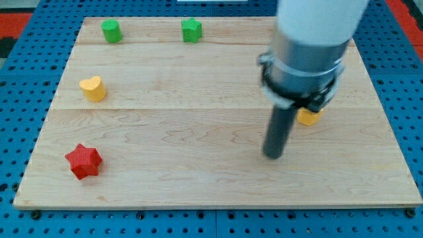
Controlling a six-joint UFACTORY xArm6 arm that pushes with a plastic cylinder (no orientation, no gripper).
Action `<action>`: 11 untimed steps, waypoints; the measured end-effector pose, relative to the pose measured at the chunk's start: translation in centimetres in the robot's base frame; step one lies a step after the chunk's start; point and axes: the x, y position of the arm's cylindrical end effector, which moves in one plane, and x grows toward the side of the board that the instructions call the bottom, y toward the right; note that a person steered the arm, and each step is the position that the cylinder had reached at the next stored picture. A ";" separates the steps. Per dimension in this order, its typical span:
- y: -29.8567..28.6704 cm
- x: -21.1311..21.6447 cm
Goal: Push the red star towards bottom right
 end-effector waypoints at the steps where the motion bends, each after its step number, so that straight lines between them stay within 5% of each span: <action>1: -9.9 3.6; 3: -31.2 5.3; 4: -31.1 2.4; 7: -13.2 -0.4; 8: -20.1 0.1; 10: -13.2 -6.3; 11: -5.8 -5.8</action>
